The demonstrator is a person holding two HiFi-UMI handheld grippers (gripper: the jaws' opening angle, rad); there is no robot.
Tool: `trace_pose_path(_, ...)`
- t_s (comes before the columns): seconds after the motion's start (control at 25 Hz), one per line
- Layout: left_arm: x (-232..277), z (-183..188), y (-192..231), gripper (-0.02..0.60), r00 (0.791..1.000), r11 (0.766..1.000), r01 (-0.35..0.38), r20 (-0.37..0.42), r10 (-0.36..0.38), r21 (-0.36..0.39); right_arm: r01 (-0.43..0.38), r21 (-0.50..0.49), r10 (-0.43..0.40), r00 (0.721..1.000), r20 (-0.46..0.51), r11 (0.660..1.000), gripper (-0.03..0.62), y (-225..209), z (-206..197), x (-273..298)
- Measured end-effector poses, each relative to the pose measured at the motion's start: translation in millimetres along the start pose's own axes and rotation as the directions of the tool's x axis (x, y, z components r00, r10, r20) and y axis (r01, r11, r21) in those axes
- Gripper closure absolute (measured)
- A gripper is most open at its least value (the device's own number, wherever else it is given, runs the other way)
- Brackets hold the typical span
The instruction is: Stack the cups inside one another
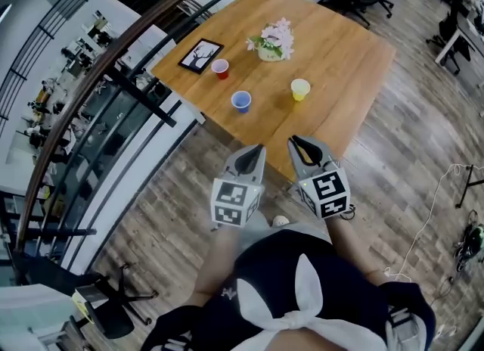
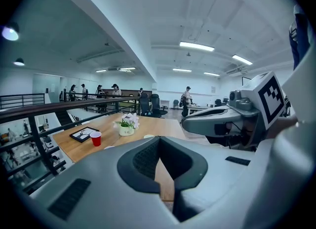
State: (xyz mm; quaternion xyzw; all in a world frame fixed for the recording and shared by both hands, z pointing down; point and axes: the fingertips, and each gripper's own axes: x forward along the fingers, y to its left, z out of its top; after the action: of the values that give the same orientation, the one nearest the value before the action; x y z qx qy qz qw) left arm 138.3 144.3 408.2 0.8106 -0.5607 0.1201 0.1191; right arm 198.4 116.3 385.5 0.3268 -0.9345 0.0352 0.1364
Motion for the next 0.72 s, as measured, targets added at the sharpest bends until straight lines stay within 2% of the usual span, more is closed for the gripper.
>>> trace_pose_path(0.28,20.0,1.9,21.9,0.566,1.0,1.0,-0.012,-0.003,0.012,-0.006,0.01,0.012,-0.01,1.0,-0.02,1.0,0.522,-19.1,-3.5,28.1)
trace_pose_path(0.44,38.0,6.7,44.4,0.566,1.0,1.0,0.009,-0.018,-0.009,0.002,0.041,0.026,-0.04,0.999,-0.033,0.999,0.519,-34.7,-2.3,51.6)
trace_pose_path(0.72,79.7,29.8,88.1,0.566,0.998,0.998,0.062,-0.03,-0.061,0.024,0.085,0.019,-0.083,0.992,-0.09,0.996,0.45,-69.0,8.8,99.3)
